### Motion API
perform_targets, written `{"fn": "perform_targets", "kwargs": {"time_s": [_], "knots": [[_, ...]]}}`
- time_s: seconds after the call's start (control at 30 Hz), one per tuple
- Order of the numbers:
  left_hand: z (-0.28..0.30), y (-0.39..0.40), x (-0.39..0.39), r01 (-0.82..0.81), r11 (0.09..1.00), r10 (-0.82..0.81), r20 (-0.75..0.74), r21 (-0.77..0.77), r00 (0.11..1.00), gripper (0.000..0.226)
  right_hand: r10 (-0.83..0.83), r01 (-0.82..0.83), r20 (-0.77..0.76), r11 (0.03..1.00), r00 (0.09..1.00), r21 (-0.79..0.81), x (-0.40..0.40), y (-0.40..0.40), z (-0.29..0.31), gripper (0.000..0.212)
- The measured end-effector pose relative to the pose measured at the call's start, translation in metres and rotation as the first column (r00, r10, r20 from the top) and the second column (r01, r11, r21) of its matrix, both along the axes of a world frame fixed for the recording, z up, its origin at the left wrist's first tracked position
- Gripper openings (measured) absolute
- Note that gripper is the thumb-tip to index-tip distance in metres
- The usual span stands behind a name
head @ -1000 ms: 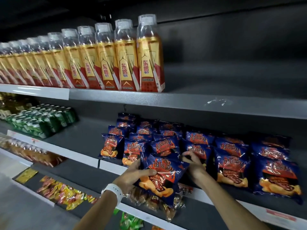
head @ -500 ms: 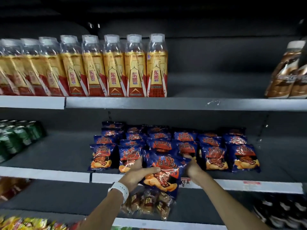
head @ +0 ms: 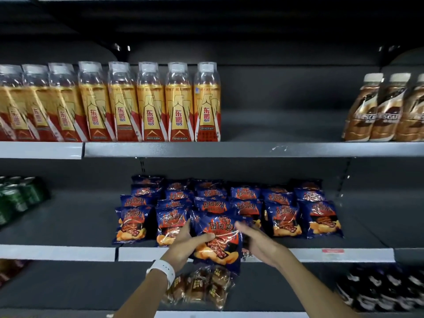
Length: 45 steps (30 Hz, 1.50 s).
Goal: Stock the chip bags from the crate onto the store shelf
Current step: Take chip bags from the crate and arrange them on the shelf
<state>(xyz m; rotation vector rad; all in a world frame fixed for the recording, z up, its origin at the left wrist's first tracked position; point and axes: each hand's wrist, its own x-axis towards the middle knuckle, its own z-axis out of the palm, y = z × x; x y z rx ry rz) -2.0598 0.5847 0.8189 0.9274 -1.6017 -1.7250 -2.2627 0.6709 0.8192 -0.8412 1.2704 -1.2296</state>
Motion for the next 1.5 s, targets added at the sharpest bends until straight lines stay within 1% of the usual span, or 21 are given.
{"fn": "perform_targets", "kwargs": {"time_s": [0.03,0.07,0.13,0.17,0.2,0.23,0.33,0.4,0.43,0.5,0.53,0.57,0.67,0.8,0.97,1.1,1.27,1.37,1.4,1.47,1.5], "knots": [[-0.002,-0.001,-0.002,0.01,1.0,-0.01,0.019,-0.005,1.0,0.061,0.02,-0.018,-0.093,1.0,0.995,0.017,0.001,0.001,0.001,0.103],[-0.003,-0.002,-0.004,0.018,1.0,-0.018,0.041,0.0,0.999,0.065,0.038,-0.033,-0.162,0.999,0.986,0.03,-0.001,0.0,-0.002,0.084],[-0.005,-0.003,-0.007,0.033,0.999,-0.03,0.08,-0.03,0.996,0.064,0.083,-0.071,-0.281,0.996,0.956,0.052,-0.004,-0.002,-0.004,0.067],[-0.007,-0.004,-0.01,0.053,0.997,-0.048,0.098,-0.054,0.994,0.064,0.101,-0.084,-0.316,0.994,0.943,0.066,-0.003,-0.002,-0.002,0.062],[-0.008,-0.005,-0.012,0.064,0.996,-0.056,0.119,-0.069,0.991,0.064,0.109,-0.091,-0.355,0.994,0.928,0.068,-0.005,-0.004,-0.003,0.063],[-0.008,-0.006,-0.014,0.069,0.994,-0.058,0.13,-0.082,0.99,0.064,0.111,-0.09,-0.374,0.993,0.921,0.073,-0.007,-0.009,-0.007,0.069],[-0.012,-0.015,-0.02,0.052,0.995,-0.039,0.145,-0.088,0.989,0.066,0.061,-0.033,-0.348,0.996,0.936,0.087,-0.014,-0.022,-0.019,0.095],[-0.016,-0.021,-0.023,0.028,0.997,-0.015,0.166,-0.078,0.986,0.07,0.038,-0.009,-0.333,0.996,0.942,0.089,-0.013,-0.028,-0.016,0.098],[-0.019,-0.025,-0.024,0.01,0.997,0.003,0.174,-0.072,0.985,0.071,0.033,-0.007,-0.31,0.996,0.95,0.083,-0.01,-0.03,-0.013,0.089],[-0.023,-0.026,-0.027,-0.013,0.998,0.024,0.187,-0.06,0.982,0.062,0.042,-0.018,-0.291,0.996,0.956,0.086,-0.01,-0.036,-0.016,0.049],[-0.026,-0.027,-0.028,-0.016,0.998,0.028,0.19,-0.064,0.981,0.055,0.061,-0.035,-0.292,0.995,0.954,0.096,-0.009,-0.037,-0.016,0.037],[-0.028,-0.026,-0.029,-0.02,0.998,0.032,0.188,-0.064,0.982,0.049,0.072,-0.044,-0.306,0.994,0.949,0.095,-0.008,-0.038,-0.017,0.034],[-0.037,-0.024,-0.03,-0.025,0.999,0.03,0.174,-0.034,0.984,0.043,0.059,-0.03,-0.338,0.996,0.939,0.09,-0.006,-0.042,-0.029,0.051],[-0.046,-0.025,-0.029,-0.047,0.999,0.049,0.142,-0.011,0.989,0.05,0.05,-0.026,-0.33,0.997,0.943,0.078,-0.002,-0.04,-0.032,0.044],[-0.049,-0.023,-0.028,-0.035,0.999,0.031,0.132,0.032,0.991,0.052,0.075,-0.05,-0.345,0.995,0.936,0.081,-0.002,-0.04,-0.036,0.056],[-0.05,-0.018,-0.026,-0.043,0.999,0.042,0.124,0.008,0.991,0.051,0.037,-0.019,-0.336,0.998,0.941,0.058,0.002,-0.034,-0.036,0.051],[-0.051,-0.012,-0.026,-0.064,0.998,0.065,0.143,-0.013,0.988,0.058,0.025,-0.011,-0.32,0.999,0.947,0.045,0.004,-0.028,-0.033,0.043],[-0.049,-0.006,-0.024,-0.063,0.998,0.061,0.146,0.008,0.987,0.054,0.027,-0.015,-0.326,0.999,0.945,0.039,0.005,-0.024,-0.033,0.047],[-0.047,-0.003,-0.024,-0.068,0.998,0.065,0.144,0.013,0.987,0.059,0.029,-0.018,-0.324,0.999,0.946,0.036,0.005,-0.023,-0.035,0.046],[-0.047,-0.002,-0.022,-0.079,0.997,0.079,0.173,-0.005,0.982,0.091,0.025,-0.016,-0.333,0.999,0.942,0.031,0.006,-0.021,-0.035,0.045],[-0.049,-0.002,-0.022,-0.076,0.997,0.076,0.176,-0.008,0.981,0.1,0.023,-0.014,-0.335,1.0,0.942,0.028,0.006,-0.021,-0.036,0.045]]}}
